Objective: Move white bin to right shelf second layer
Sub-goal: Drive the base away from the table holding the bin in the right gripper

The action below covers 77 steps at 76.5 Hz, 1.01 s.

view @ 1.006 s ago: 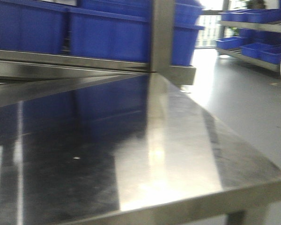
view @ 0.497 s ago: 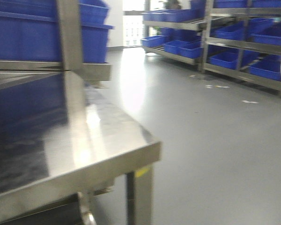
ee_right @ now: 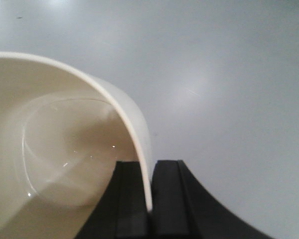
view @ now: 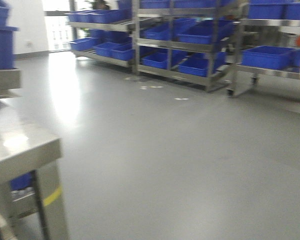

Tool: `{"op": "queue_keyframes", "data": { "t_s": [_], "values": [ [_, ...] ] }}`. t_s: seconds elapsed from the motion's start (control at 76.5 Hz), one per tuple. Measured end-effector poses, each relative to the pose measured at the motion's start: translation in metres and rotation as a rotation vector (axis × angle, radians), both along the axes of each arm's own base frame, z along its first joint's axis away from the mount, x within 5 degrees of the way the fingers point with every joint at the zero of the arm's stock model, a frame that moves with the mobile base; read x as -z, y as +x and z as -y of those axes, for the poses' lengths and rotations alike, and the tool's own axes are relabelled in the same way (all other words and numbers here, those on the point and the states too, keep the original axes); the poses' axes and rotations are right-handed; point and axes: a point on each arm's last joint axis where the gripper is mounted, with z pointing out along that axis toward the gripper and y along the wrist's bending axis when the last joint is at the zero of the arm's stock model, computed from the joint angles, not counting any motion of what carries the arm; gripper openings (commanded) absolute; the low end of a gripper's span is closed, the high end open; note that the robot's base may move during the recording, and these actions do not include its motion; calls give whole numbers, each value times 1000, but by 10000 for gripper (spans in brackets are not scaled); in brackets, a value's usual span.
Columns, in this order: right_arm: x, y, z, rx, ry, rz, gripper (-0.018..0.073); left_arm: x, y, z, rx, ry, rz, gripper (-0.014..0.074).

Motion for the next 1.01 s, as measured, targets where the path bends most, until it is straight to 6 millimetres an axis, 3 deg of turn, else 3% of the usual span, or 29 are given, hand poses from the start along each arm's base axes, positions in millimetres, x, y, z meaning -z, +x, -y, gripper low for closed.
{"op": "queue_keyframes", "data": {
  "t_s": [1.006],
  "values": [
    [0, 0, 0, 0, 0, 0, 40, 0, 0, 0, 0, 0, 0, 85]
  ]
}}
